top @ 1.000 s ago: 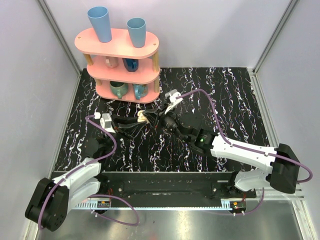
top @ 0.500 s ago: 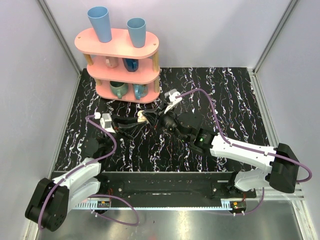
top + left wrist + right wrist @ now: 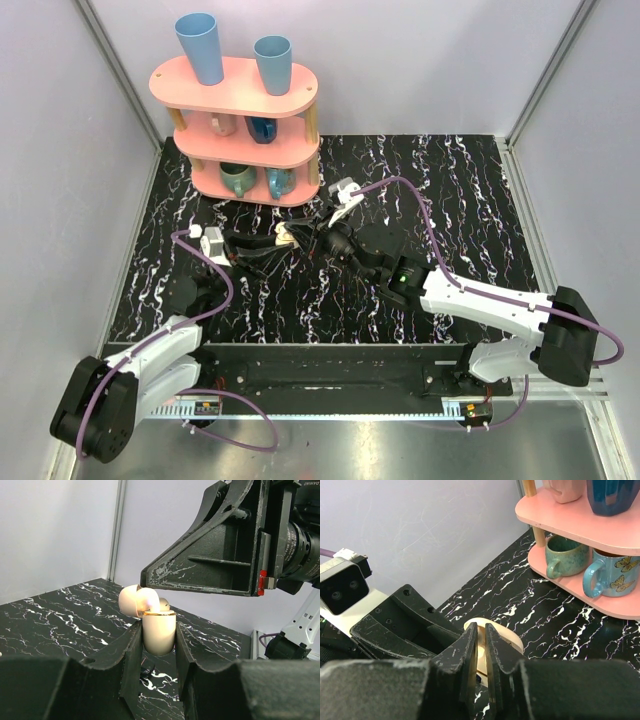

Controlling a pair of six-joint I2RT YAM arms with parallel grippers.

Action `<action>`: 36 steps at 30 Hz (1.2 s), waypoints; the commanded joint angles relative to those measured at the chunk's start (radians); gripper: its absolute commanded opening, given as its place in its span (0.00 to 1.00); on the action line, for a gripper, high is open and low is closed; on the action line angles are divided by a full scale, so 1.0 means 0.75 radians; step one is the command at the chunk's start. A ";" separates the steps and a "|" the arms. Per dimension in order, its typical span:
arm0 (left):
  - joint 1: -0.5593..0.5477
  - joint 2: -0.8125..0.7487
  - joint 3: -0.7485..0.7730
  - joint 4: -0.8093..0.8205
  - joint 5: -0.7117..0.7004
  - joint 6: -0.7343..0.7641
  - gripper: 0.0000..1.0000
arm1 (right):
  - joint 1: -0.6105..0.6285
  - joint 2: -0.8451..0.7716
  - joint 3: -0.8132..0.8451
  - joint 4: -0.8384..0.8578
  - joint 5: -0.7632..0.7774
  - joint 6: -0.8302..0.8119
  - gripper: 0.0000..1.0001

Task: Insert the wireless bluetooth earbuds into the charging case
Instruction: Place the earbud in the charging case, then close the charging case.

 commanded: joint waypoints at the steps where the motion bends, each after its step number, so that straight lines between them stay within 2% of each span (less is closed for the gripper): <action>1: -0.003 -0.030 0.025 0.465 0.019 0.017 0.00 | -0.008 -0.006 0.019 0.004 -0.091 0.017 0.18; 12: -0.003 -0.024 0.017 0.461 0.004 0.031 0.00 | -0.008 -0.100 0.003 -0.073 -0.169 0.036 0.17; 15: 0.000 -0.024 0.023 0.449 0.015 0.033 0.00 | -0.008 -0.126 -0.007 -0.057 -0.122 0.013 0.17; 19: 0.000 -0.012 0.029 0.455 0.049 0.019 0.00 | -0.012 -0.110 0.087 -0.208 0.042 -0.056 0.17; 21: 0.000 -0.012 0.027 0.455 0.060 0.017 0.00 | -0.046 -0.092 0.138 -0.251 0.050 -0.083 0.17; 23: 0.000 -0.016 0.031 0.453 0.090 0.017 0.00 | -0.113 -0.079 0.162 -0.294 0.014 -0.055 0.18; 27: -0.003 -0.016 0.050 0.444 0.156 -0.006 0.00 | -0.224 -0.047 0.213 -0.345 -0.199 0.003 0.18; 36: -0.003 0.033 0.135 0.475 0.372 -0.067 0.00 | -0.265 0.058 0.312 -0.442 -0.622 0.070 0.19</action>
